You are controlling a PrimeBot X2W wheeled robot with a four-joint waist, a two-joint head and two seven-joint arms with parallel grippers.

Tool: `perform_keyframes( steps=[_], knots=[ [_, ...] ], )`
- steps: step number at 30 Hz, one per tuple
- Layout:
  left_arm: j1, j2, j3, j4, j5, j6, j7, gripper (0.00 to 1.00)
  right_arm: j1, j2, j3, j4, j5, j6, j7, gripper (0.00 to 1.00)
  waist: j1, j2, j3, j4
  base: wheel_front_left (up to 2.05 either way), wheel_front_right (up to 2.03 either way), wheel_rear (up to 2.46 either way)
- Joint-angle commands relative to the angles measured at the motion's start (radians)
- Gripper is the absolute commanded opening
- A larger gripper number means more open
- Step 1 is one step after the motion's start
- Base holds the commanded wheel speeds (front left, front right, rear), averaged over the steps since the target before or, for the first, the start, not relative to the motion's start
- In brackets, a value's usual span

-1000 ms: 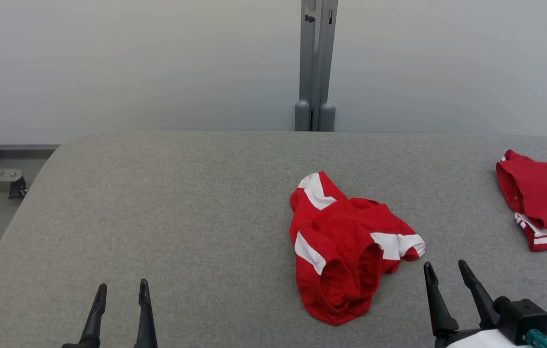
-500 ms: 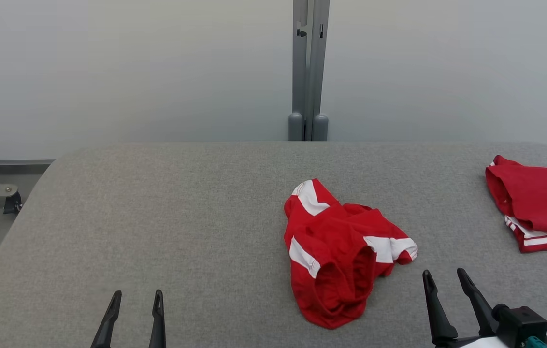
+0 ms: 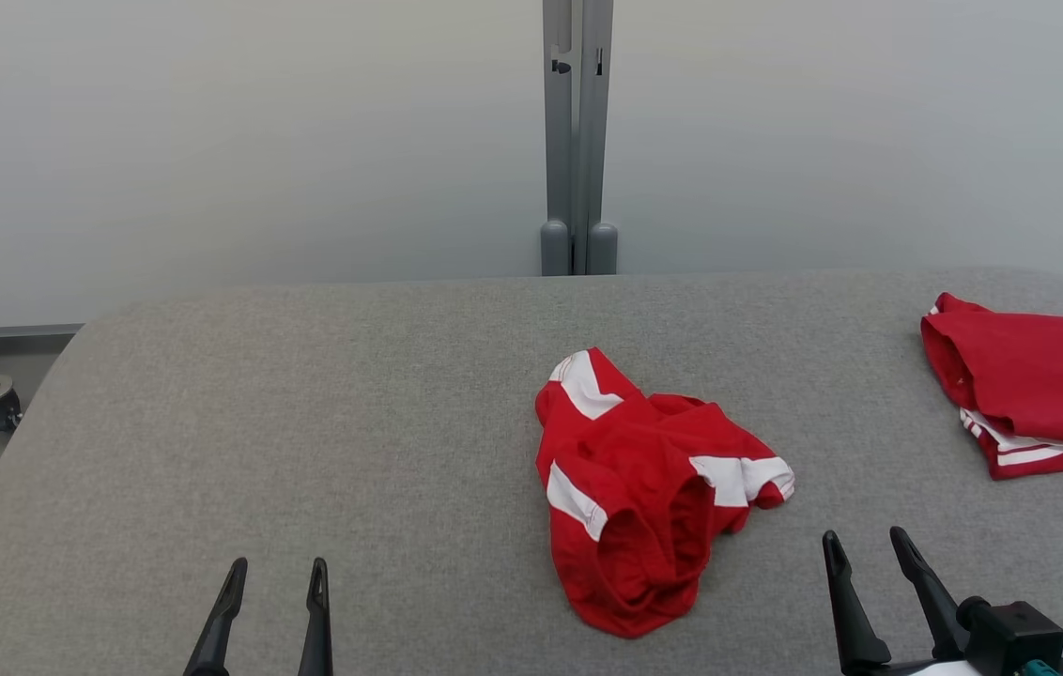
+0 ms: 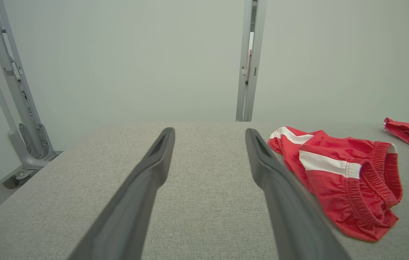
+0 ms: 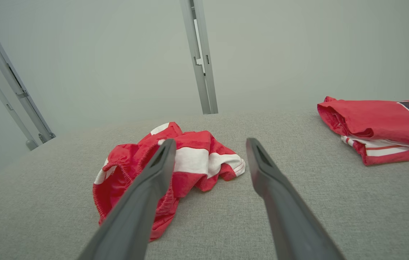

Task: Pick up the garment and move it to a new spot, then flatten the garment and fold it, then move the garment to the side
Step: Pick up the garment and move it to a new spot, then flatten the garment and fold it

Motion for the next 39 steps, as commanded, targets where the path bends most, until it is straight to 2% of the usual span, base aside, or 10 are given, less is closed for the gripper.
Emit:
perform_keyframes(
  steps=[1, 39],
  knots=[
    [-0.015, -0.001, 0.0, 0.002, 0.004, 0.004, 0.0, 1.0, 0.007, 0.0, -0.001, -0.003, -0.009, -0.001, 0.0, 1.0, 0.0, -0.0001, 0.001, -0.003, 0.0, 0.0, 0.0],
    [-0.022, -0.001, -0.029, 0.02, -0.014, -0.007, 0.0, 1.0, -0.004, 0.003, -0.002, -0.003, -0.008, -0.001, 0.0, 1.0, 0.0, -0.0001, 0.026, 0.005, 0.0, 0.0, 0.0]
  ],
)
